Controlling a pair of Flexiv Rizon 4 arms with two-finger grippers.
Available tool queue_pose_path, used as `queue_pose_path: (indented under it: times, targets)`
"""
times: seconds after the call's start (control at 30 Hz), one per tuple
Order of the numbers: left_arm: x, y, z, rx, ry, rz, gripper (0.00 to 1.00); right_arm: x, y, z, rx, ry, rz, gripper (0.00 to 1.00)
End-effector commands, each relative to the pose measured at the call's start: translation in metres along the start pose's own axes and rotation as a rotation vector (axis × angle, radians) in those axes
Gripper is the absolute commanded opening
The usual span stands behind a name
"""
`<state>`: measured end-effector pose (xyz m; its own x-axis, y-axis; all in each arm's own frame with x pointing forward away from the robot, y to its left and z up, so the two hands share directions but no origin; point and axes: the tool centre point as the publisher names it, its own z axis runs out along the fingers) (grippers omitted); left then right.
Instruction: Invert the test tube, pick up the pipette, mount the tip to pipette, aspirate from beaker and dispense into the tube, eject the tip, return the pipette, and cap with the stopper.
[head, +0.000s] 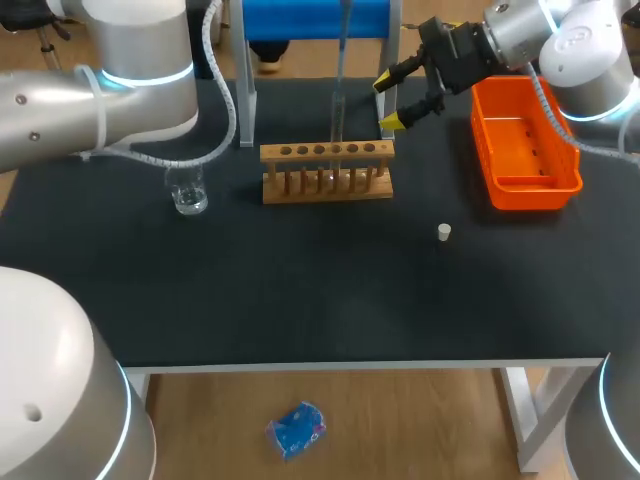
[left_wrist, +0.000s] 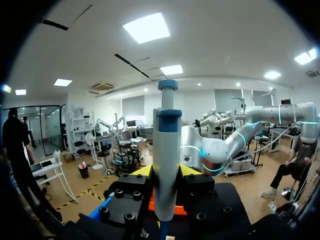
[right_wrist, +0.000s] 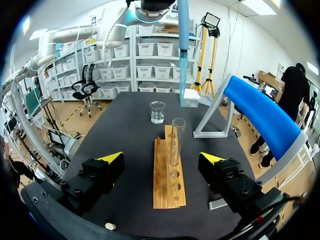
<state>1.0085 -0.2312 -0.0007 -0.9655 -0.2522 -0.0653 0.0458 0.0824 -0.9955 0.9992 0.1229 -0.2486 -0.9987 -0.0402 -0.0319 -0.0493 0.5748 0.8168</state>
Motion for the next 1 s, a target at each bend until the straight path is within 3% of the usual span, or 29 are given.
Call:
queue_pose_path:
  times: [0.03,0.43,0.77,1.0]
  targets:
    - [0.001,-0.009,-0.001,-0.014,-0.003,0.004,0.00,-0.001,0.000,0.000,0.000,0.001,0.000,1.00]
    - [0.019,-0.023,0.006,-0.022,0.005,0.032,0.00,0.001,0.001,-0.002,-0.006,0.005,-0.004,1.00]
    - [0.070,-0.038,0.008,-0.023,0.038,0.057,0.00,0.024,0.023,-0.026,-0.101,-0.023,-0.068,1.00]
    - [0.105,-0.046,0.003,-0.007,0.074,0.079,0.00,0.057,0.031,-0.042,-0.177,-0.033,-0.079,1.00]
